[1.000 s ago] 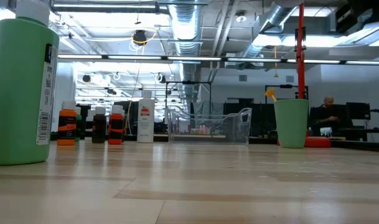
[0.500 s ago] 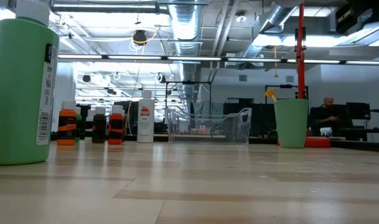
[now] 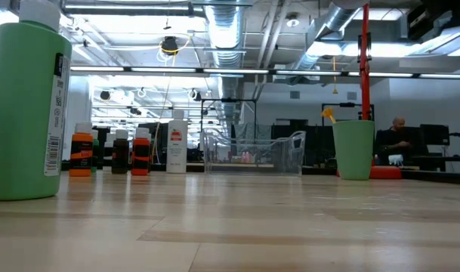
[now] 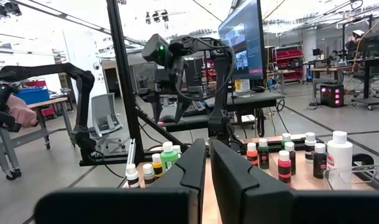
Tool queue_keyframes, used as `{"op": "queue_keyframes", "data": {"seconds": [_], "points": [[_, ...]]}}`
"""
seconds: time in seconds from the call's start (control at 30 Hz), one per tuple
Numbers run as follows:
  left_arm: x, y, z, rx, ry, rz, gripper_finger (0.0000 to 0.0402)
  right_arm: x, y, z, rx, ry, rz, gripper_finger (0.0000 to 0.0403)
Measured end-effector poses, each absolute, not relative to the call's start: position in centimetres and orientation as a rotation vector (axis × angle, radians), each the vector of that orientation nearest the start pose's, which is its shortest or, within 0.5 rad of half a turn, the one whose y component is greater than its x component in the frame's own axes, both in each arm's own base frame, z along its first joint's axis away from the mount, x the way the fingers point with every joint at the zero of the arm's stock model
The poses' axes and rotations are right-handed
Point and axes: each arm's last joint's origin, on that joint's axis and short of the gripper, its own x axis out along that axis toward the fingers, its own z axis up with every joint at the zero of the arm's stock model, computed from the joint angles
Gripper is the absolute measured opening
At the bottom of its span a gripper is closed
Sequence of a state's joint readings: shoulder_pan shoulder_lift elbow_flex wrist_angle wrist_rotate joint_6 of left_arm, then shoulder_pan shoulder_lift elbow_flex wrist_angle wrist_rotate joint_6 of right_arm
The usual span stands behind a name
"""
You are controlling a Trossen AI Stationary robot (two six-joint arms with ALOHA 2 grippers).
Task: Pick & Place Paint Supplies
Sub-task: Put the large green paint bottle into the transparent bin
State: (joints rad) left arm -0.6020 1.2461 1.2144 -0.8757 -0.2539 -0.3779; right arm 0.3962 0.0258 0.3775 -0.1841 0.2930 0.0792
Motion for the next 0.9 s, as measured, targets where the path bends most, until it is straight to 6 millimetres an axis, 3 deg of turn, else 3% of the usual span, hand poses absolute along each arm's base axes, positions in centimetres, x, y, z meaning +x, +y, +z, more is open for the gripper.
{"op": "queue_keyframes", "data": {"seconds": [0.5,0.9], "points": [[21.3,-14.4,30.6,0.084,0.973,-0.149,0.0267,5.8,1.5,26.7,0.136,-0.154,0.109,0.0021],[19.9,-14.9,26.3,0.005,1.000,-0.122,0.0262,5.8,1.5,26.7,0.135,-0.153,0.109,0.0021]]}}
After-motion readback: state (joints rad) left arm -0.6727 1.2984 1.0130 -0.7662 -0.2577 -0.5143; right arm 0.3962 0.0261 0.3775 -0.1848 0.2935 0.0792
